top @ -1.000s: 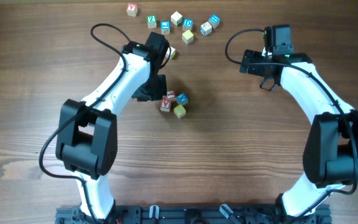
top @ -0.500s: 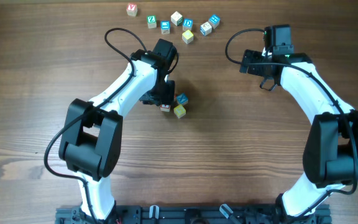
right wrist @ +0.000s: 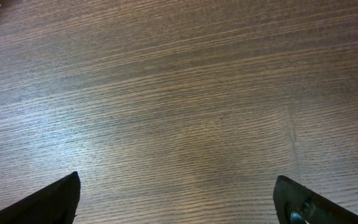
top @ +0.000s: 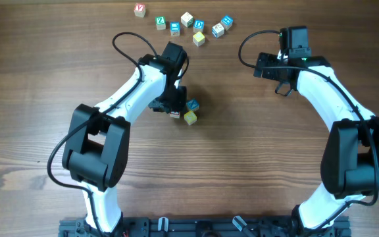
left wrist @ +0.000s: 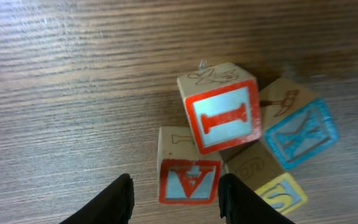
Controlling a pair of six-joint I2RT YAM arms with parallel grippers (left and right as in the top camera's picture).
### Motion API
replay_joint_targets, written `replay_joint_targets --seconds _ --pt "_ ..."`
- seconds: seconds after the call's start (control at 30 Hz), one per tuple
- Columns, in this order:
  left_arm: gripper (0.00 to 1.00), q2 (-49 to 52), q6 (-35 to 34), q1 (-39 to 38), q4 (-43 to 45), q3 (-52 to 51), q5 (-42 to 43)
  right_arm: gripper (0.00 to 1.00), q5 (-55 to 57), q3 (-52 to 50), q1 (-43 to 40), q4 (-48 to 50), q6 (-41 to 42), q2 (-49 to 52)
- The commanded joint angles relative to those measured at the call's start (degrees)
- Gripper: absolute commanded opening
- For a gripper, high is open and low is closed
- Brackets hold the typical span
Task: Form a circle
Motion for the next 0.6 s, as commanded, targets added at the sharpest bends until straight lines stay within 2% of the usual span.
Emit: replay_joint_targets --seconds 0.0,0.33,0.57 --pt "0.46 -1.1 1.2 -0.3 1.0 -1.1 0.7 1.00 0.6 0.9 0.1 0.0 0.3 -1.3" --pt "0.43 -1.1 1.1 -1.2 0.7 -1.4 0.6 1.00 0.6 0.9 0.1 0.0 0.3 -1.3" --pt "0.44 -1.1 1.2 -1.2 0.5 -1.4 0.6 1.00 0.6 0.9 0.1 0.0 0.3 -1.3"
